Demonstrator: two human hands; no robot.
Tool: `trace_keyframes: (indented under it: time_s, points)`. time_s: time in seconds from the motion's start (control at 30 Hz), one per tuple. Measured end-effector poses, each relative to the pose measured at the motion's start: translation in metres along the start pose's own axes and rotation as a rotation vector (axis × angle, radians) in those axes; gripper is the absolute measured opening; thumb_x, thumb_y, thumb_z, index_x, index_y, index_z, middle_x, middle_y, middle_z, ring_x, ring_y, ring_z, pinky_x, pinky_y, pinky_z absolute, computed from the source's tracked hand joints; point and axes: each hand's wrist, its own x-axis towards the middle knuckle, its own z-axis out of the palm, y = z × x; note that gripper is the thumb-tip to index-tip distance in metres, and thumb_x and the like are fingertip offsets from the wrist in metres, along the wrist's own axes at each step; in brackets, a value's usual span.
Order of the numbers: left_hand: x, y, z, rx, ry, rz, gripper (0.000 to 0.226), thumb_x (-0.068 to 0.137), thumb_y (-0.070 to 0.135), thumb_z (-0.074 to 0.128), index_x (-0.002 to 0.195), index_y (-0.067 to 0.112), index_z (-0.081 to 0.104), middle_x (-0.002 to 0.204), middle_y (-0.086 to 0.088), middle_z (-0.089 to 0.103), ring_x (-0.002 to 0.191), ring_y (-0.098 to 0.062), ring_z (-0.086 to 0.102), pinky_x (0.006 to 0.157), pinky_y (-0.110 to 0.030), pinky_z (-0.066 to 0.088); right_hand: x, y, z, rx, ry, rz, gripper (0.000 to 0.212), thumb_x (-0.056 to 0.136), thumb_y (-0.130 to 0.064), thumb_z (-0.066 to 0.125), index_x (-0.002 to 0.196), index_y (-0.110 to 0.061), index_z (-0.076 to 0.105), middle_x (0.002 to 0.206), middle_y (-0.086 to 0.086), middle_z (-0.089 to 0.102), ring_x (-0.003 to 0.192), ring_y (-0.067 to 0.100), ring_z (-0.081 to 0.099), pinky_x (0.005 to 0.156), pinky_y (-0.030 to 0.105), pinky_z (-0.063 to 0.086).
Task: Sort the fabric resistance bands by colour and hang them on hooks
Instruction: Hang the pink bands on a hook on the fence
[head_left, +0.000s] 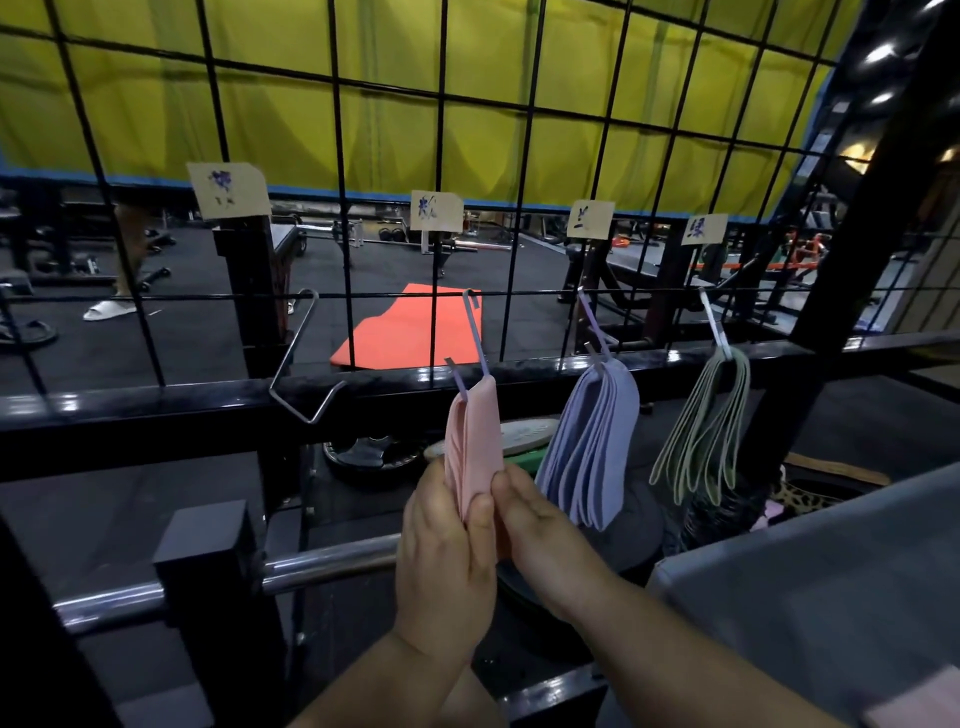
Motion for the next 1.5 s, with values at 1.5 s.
trace_keyframes:
  time_s: [1.5]
  points:
    - [-0.043,-0.008,-0.009,-0.057,-0.228,-0.206,0.048,0.093,0.062,0.026,0.094,0.023,0.054,0.067,0.003,0.061,0.062,-0.011,0.059,0.063,-0.039,0.05,-0.029,0.043,-0.016,-0.382,0.063,-0.072,0.034,0.104,-0.041,0.034,0.084,-0.017,0.047,0.07,0.002,0.055,0.064,0.012,0.051,0.067,0.035,0.044]
